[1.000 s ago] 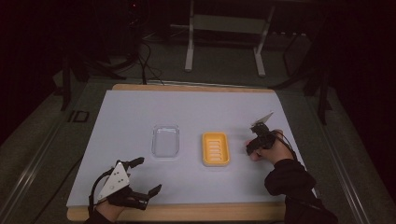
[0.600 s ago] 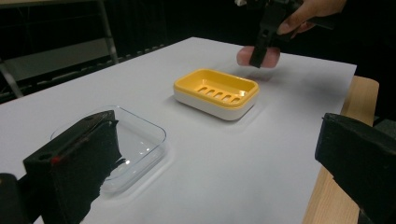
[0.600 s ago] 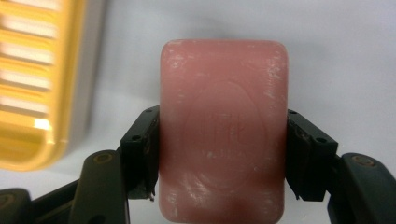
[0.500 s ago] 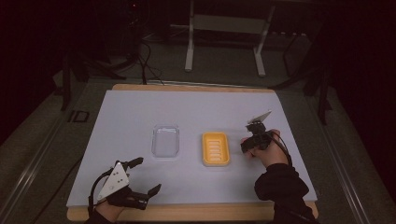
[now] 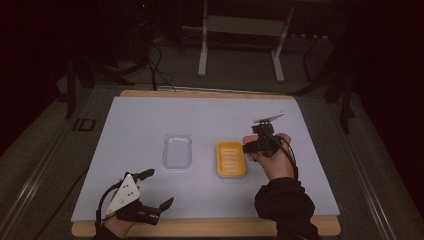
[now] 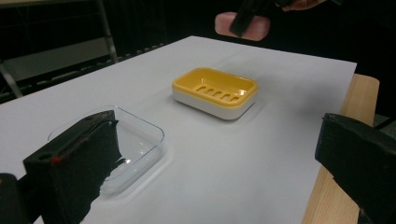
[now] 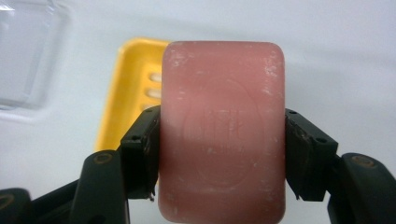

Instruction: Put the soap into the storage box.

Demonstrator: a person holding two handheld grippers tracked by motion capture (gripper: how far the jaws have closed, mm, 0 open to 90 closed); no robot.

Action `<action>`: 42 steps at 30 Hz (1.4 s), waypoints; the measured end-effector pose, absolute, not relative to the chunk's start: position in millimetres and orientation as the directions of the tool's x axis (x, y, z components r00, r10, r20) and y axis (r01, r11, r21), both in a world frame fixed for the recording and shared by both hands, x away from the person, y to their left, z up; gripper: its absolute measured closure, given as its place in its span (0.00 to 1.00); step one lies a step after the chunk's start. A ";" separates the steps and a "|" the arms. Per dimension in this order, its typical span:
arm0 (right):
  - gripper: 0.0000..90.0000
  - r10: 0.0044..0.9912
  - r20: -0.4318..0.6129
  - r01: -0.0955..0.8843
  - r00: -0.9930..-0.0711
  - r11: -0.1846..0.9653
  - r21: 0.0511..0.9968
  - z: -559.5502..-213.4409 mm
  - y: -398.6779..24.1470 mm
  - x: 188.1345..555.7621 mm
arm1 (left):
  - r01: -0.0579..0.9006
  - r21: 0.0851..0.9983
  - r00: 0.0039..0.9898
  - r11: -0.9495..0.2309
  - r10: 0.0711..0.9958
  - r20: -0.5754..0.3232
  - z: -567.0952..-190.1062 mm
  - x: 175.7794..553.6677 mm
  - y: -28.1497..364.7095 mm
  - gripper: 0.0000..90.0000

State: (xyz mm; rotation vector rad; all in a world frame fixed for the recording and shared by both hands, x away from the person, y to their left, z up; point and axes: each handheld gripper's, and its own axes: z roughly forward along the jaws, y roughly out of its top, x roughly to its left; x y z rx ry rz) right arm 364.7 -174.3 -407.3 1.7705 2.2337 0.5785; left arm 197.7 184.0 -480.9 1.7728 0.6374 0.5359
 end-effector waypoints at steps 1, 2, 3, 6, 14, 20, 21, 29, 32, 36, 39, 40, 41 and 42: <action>0.42 0.967 0.063 0.874 -0.246 0.193 0.446 -405.3 -171.3 364.2 | 0.153 0.961 0.751 -0.231 0.659 0.038 -480.9 197.7 183.8 0.01; 0.42 0.967 0.074 0.873 -0.244 0.186 0.451 -403.8 -168.2 363.5 | 0.153 0.961 0.752 -0.232 0.658 0.040 -480.8 197.7 183.8 0.01; 0.42 0.965 0.079 0.870 -0.249 0.187 0.456 -402.7 -165.6 362.7 | 0.152 0.961 0.752 -0.232 0.657 0.040 -480.8 197.6 183.8 0.01; 0.42 0.956 0.115 0.862 -0.269 0.186 0.471 -402.2 -157.1 359.2 | 0.151 0.960 0.754 -0.236 0.656 0.043 -480.9 197.7 183.7 0.01; 0.42 0.951 0.155 0.858 -0.268 0.163 0.487 -419.9 -135.6 353.8 | 0.146 0.961 0.758 -0.237 0.650 0.045 -480.1 196.9 182.8 0.01; 0.42 0.965 0.136 0.877 -0.225 0.140 0.460 -449.7 -130.5 356.0 | 0.145 0.960 0.762 -0.238 0.646 0.045 -480.1 196.9 182.6 0.01; 0.42 0.965 0.138 0.881 -0.221 0.137 0.453 -454.8 -129.7 357.0 | 0.144 0.960 0.763 -0.238 0.645 0.046 -480.0 196.8 182.5 0.01; 0.42 0.970 0.130 0.891 -0.205 0.130 0.436 -483.3 -120.7 365.8 | 0.144 0.960 0.767 -0.240 0.640 0.045 -480.0 197.2 182.6 0.01; 0.42 0.975 0.113 0.894 -0.193 0.128 0.430 -490.4 -117.6 368.4 | 0.141 0.960 0.767 -0.240 0.640 0.047 -479.7 197.1 183.1 0.01; 0.41 0.976 0.092 0.891 -0.197 0.139 0.433 -494.7 -114.7 369.3 | 0.140 0.961 0.768 -0.240 0.639 0.047 -479.7 197.0 183.2 0.01; 0.39 0.973 0.097 0.891 -0.210 0.150 0.429 -493.6 -114.8 370.6 | 0.141 0.961 0.768 -0.240 0.638 0.047 -479.6 197.1 183.1 0.01; 0.37 0.971 0.104 0.887 -0.216 0.151 0.436 -491.7 -115.8 370.9 | 0.140 0.961 0.768 -0.240 0.638 0.047 -479.6 197.1 183.1 0.01; 0.36 0.968 0.103 0.882 -0.229 0.162 0.442 -489.2 -117.0 371.4 | 0.140 0.961 0.768 -0.240 0.638 0.047 -479.6 197.1 183.2 0.01; 0.35 0.966 0.103 0.877 -0.237 0.167 0.451 -486.0 -118.7 371.8 | 0.140 0.960 0.768 -0.241 0.639 0.048 -479.6 197.1 183.2 0.01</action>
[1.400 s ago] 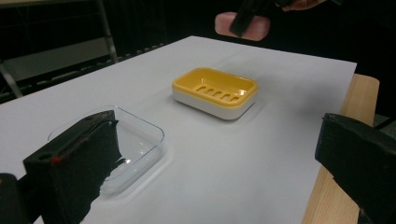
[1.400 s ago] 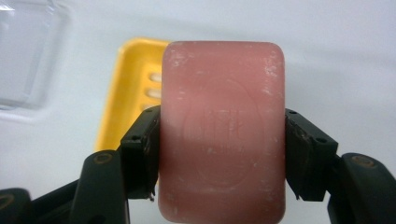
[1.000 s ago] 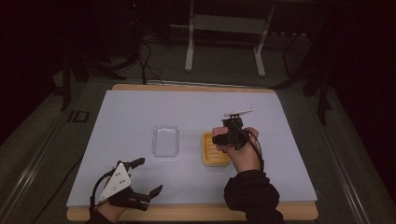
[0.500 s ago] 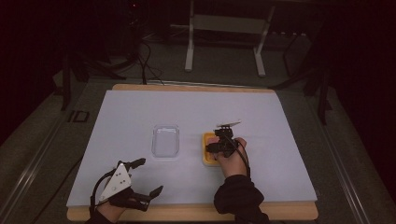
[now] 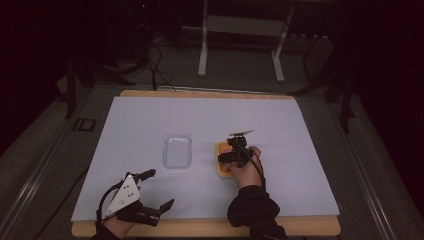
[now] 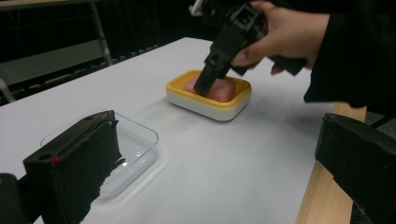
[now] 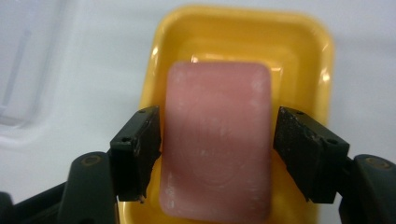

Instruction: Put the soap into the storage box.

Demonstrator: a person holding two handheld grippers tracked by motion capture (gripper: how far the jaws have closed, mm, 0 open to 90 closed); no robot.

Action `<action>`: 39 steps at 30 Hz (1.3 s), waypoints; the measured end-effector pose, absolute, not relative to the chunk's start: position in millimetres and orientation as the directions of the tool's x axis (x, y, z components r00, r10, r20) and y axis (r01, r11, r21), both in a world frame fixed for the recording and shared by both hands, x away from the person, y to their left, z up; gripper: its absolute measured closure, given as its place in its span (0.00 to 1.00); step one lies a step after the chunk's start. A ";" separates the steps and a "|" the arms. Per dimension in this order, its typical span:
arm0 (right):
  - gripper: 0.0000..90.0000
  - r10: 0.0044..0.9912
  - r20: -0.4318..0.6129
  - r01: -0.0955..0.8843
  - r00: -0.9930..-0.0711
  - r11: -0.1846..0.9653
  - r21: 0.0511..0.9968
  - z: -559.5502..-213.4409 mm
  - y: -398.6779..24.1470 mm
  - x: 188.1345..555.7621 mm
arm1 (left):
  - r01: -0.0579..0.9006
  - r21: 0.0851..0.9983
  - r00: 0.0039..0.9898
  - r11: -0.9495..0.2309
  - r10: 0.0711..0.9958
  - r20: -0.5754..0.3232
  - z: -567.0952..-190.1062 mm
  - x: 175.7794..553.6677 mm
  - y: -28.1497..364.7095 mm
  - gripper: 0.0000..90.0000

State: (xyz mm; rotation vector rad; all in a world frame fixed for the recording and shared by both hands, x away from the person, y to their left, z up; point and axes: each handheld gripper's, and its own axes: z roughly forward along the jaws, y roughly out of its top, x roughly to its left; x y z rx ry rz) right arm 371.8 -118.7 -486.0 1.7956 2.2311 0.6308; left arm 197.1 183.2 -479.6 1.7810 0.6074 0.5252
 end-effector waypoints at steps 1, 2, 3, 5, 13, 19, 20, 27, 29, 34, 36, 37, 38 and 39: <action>0.33 0.963 0.108 0.875 -0.249 0.175 0.452 -482.7 -120.3 372.4 | 0.141 0.960 0.768 -0.241 0.639 0.048 -479.6 197.1 183.3 0.01; 0.32 0.957 0.113 0.871 -0.267 0.190 0.453 -479.5 -122.3 373.3 | 0.141 0.960 0.768 -0.241 0.639 0.048 -479.6 197.1 183.3 0.01; 0.32 0.953 0.116 0.866 -0.281 0.199 0.459 -475.9 -124.9 373.7 | 0.141 0.960 0.768 -0.242 0.639 0.048 -479.6 197.1 183.3 0.01; 0.27 0.942 0.118 0.857 -0.315 0.229 0.461 -469.1 -129.6 374.1 | 0.141 0.960 0.767 -0.244 0.640 0.050 -479.8 197.2 183.1 0.01; 0.13 0.908 0.129 0.813 -0.399 0.285 0.508 -451.5 -149.8 371.2 | 0.143 0.958 0.767 -0.249 0.639 0.052 -480.6 197.4 181.7 0.01; 0.14 0.884 0.137 0.785 -0.447 0.315 0.533 -445.8 -169.6 366.9 | 0.143 0.957 0.768 -0.252 0.638 0.053 -480.9 197.9 182.3 0.01; 0.16 0.883 0.129 0.779 -0.452 0.321 0.539 -445.4 -172.9 365.4 | 0.142 0.958 0.768 -0.250 0.638 0.053 -480.9 197.8 182.2 0.01; 0.16 0.860 0.152 0.755 -0.488 0.329 0.567 -447.2 -205.1 355.4 | 0.144 0.957 0.762 -0.251 0.645 0.055 -480.8 198.0 182.5 0.01; 0.16 0.855 0.153 0.755 -0.495 0.336 0.563 -447.5 -212.8 353.0 | 0.142 0.957 0.763 -0.253 0.644 0.057 -480.8 197.6 182.1 0.01; 0.16 0.865 0.164 0.764 -0.474 0.310 0.566 -448.1 -231.7 349.3 | 0.142 0.958 0.759 -0.250 0.648 0.057 -480.6 197.5 182.6 0.01; 0.15 0.866 0.156 0.768 -0.475 0.322 0.554 -450.7 -237.2 347.6 | 0.142 0.958 0.760 -0.249 0.648 0.056 -480.6 197.5 182.7 0.01; 0.15 0.868 0.153 0.771 -0.471 0.321 0.551 -451.9 -239.6 346.2 | 0.142 0.958 0.760 -0.249 0.647 0.055 -480.6 197.4 182.6 0.01; 0.15 0.869 0.148 0.769 -0.472 0.323 0.552 -453.5 -242.3 344.9 | 0.141 0.958 0.761 -0.249 0.646 0.056 -480.6 197.4 182.6 0.01; 0.15 0.869 0.143 0.764 -0.473 0.325 0.557 -455.0 -245.1 343.4 | 0.140 0.958 0.761 -0.249 0.646 0.057 -480.6 197.3 182.5 0.01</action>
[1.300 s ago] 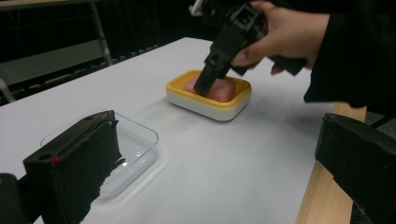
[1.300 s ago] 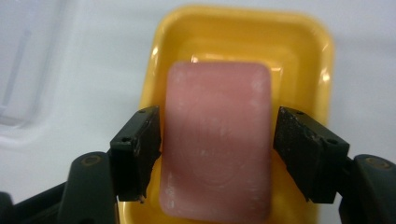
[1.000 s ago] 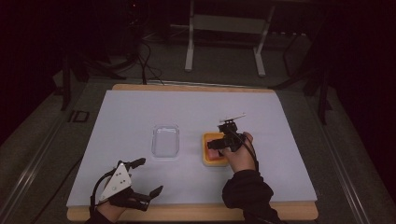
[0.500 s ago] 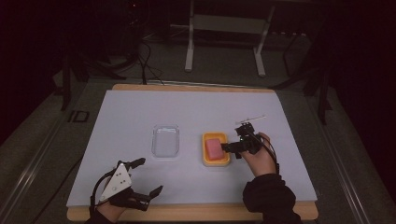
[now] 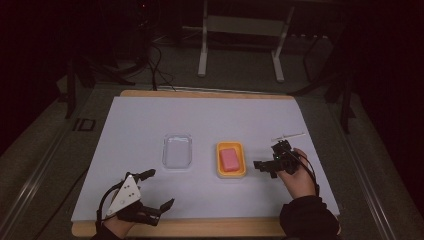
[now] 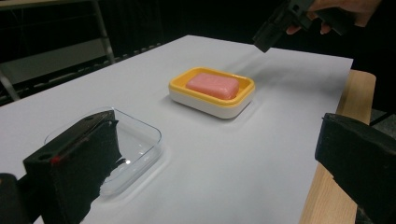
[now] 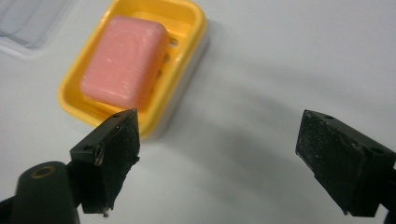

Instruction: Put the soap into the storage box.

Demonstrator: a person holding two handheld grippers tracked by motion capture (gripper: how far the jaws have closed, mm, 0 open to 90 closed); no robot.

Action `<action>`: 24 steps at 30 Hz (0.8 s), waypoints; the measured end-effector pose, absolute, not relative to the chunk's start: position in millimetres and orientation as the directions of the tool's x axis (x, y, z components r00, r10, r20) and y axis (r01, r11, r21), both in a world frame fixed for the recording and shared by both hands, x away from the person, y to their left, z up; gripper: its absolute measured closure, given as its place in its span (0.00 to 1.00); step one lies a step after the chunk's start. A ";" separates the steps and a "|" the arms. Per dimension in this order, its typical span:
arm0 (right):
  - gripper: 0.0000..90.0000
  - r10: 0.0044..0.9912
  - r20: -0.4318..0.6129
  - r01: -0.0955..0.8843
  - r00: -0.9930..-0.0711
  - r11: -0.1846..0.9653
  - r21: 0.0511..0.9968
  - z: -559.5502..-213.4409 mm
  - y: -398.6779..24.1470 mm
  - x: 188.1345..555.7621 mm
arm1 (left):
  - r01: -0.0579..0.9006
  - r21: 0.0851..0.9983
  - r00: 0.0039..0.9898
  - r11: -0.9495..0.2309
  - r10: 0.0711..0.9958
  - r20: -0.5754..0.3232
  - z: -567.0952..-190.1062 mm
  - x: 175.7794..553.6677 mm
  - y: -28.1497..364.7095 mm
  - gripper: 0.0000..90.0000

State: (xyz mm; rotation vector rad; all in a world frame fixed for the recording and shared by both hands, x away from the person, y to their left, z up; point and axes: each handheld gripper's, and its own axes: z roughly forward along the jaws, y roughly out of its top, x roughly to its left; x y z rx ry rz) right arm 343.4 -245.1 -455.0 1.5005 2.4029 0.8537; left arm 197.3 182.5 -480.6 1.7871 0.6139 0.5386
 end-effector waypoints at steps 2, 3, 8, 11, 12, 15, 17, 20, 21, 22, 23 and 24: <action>0.15 0.872 0.136 0.759 -0.470 0.321 0.567 -457.6 -250.9 341.0 | 0.140 0.958 0.762 -0.249 0.646 0.056 -480.6 197.3 182.5 0.01; 0.15 0.873 0.125 0.754 -0.472 0.326 0.570 -459.3 -254.0 340.1 | 0.142 0.958 0.761 -0.250 0.646 0.056 -480.6 197.2 182.5 0.01; 0.14 0.864 0.100 0.733 -0.494 0.351 0.583 -466.5 -266.3 333.2 | 0.141 0.957 0.763 -0.252 0.644 0.057 -480.7 197.1 182.2 0.01; 0.14 0.853 0.072 0.716 -0.516 0.384 0.583 -471.5 -271.5 328.1 | 0.141 0.957 0.763 -0.252 0.644 0.057 -480.7 197.4 182.2 0.01; 0.14 0.854 0.074 0.720 -0.516 0.385 0.577 -473.3 -273.0 326.4 | 0.141 0.957 0.763 -0.253 0.644 0.057 -480.7 197.4 182.1 0.01; 0.14 0.851 0.068 0.706 -0.521 0.385 0.594 -477.4 -278.4 321.4 | 0.142 0.957 0.764 -0.254 0.643 0.057 -480.8 197.3 182.0 0.01; 0.15 0.855 0.058 0.697 -0.515 0.378 0.610 -478.8 -282.5 317.7 | 0.140 0.957 0.765 -0.254 0.642 0.058 -480.8 197.2 181.9 0.01; 0.15 0.859 0.043 0.683 -0.510 0.375 0.627 -480.6 -286.4 311.4 | 0.143 0.956 0.766 -0.258 0.641 0.058 -480.9 197.3 181.8 0.01; 0.15 0.859 0.036 0.681 -0.511 0.378 0.627 -481.2 -287.2 309.5 | 0.143 0.956 0.765 -0.257 0.641 0.058 -481.0 197.3 181.7 0.01; 0.15 0.859 0.031 0.678 -0.510 0.380 0.628 -482.1 -287.9 307.9 | 0.144 0.956 0.765 -0.255 0.641 0.056 -481.0 197.4 181.6 0.01; 0.15 0.858 0.031 0.681 -0.513 0.385 0.624 -482.9 -288.6 306.6 | 0.143 0.956 0.766 -0.256 0.640 0.057 -481.0 197.4 181.7 0.01; 0.15 0.856 0.025 0.679 -0.516 0.391 0.622 -484.0 -289.7 305.5 | 0.143 0.956 0.766 -0.255 0.640 0.056 -480.9 197.4 181.6 0.01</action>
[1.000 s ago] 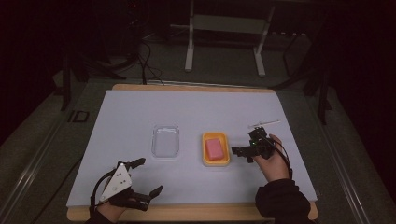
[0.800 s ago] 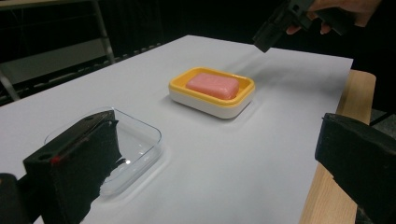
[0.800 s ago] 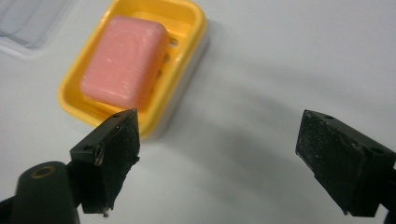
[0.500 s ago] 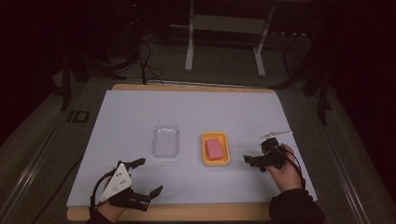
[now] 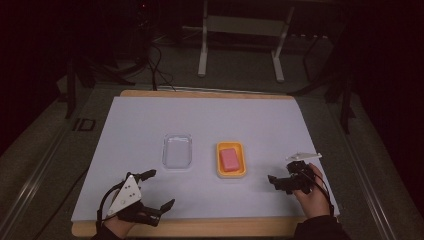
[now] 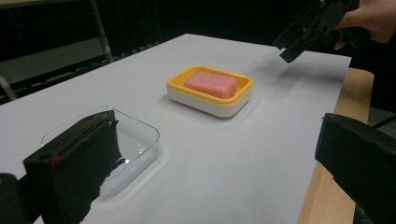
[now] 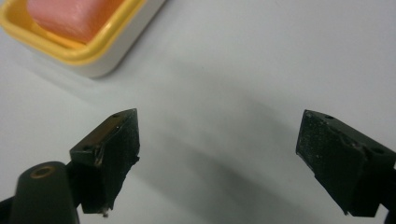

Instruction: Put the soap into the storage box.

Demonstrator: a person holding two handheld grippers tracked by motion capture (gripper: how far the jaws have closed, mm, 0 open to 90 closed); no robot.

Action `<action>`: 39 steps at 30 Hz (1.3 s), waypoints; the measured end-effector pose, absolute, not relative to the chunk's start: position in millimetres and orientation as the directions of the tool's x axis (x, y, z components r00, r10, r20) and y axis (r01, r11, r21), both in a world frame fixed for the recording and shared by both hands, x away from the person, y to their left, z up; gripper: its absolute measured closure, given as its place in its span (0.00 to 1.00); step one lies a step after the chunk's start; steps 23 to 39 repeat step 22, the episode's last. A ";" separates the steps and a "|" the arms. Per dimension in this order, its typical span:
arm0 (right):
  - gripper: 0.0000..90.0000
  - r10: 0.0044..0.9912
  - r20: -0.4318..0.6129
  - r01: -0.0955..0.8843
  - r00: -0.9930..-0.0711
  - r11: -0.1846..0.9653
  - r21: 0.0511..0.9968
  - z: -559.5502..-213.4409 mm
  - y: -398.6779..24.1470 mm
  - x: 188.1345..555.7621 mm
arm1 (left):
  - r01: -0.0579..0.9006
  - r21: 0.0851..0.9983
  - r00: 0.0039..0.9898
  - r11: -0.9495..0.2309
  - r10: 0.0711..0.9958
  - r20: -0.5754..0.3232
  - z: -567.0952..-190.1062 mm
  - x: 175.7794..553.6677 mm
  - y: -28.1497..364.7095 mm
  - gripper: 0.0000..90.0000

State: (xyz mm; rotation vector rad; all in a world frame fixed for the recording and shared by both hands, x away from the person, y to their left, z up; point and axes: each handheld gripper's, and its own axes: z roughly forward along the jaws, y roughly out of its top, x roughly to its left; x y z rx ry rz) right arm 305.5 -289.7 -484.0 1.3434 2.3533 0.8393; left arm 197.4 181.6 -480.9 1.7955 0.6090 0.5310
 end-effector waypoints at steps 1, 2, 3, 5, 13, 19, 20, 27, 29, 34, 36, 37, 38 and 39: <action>0.15 0.857 0.021 0.676 -0.515 0.391 0.625 -484.7 -291.0 303.8 | 0.143 0.957 0.767 -0.254 0.639 0.055 -480.9 197.3 181.5 0.01; 0.15 0.856 0.018 0.673 -0.516 0.392 0.627 -485.7 -292.4 302.4 | 0.143 0.956 0.768 -0.256 0.638 0.056 -480.9 197.3 181.5 0.01; 0.15 0.856 0.018 0.673 -0.516 0.392 0.627 -485.7 -292.4 302.4 | 0.143 0.956 0.768 -0.256 0.638 0.056 -480.9 197.3 181.5 0.01; 0.15 0.858 0.012 0.671 -0.514 0.393 0.628 -489.2 -295.2 300.4 | 0.140 0.957 0.771 -0.253 0.634 0.055 -480.2 197.2 181.4 0.01; 0.15 0.863 0.003 0.660 -0.506 0.384 0.646 -492.8 -297.1 305.5 | 0.139 0.957 0.779 -0.256 0.625 0.054 -479.7 197.7 180.6 0.01; 0.15 0.869 0.015 0.676 -0.495 0.374 0.635 -494.6 -297.8 306.5 | 0.139 0.957 0.778 -0.254 0.626 0.053 -479.6 197.7 180.4 0.01; 0.15 0.869 0.019 0.675 -0.494 0.369 0.639 -494.2 -298.0 306.4 | 0.139 0.957 0.778 -0.255 0.626 0.054 -479.5 197.7 180.4 0.01; 0.15 0.871 0.020 0.677 -0.490 0.367 0.638 -493.4 -298.2 306.4 | 0.139 0.957 0.777 -0.255 0.627 0.054 -479.6 197.7 180.4 0.01; 0.15 0.871 0.020 0.677 -0.490 0.367 0.638 -493.4 -298.2 306.4 | 0.139 0.957 0.777 -0.255 0.627 0.054 -479.6 197.7 180.4 0.01; 0.15 0.871 0.020 0.677 -0.490 0.367 0.638 -493.4 -298.2 306.4 | 0.139 0.957 0.777 -0.255 0.627 0.054 -479.6 197.7 180.4 0.01; 0.15 0.871 0.020 0.677 -0.490 0.367 0.638 -493.4 -298.2 306.4 | 0.139 0.957 0.777 -0.255 0.627 0.054 -479.6 197.7 180.4 0.01; 0.15 0.871 0.020 0.677 -0.490 0.367 0.638 -493.4 -298.2 306.4 | 0.139 0.957 0.777 -0.255 0.627 0.054 -479.6 197.7 180.4 0.01; 0.15 0.871 0.020 0.677 -0.490 0.367 0.638 -493.4 -298.2 306.4 | 0.139 0.957 0.777 -0.255 0.627 0.054 -479.6 197.7 180.4 0.01; 0.15 0.871 0.020 0.677 -0.490 0.367 0.638 -493.4 -298.2 306.4 | 0.139 0.957 0.777 -0.255 0.627 0.054 -479.6 197.7 180.4 0.01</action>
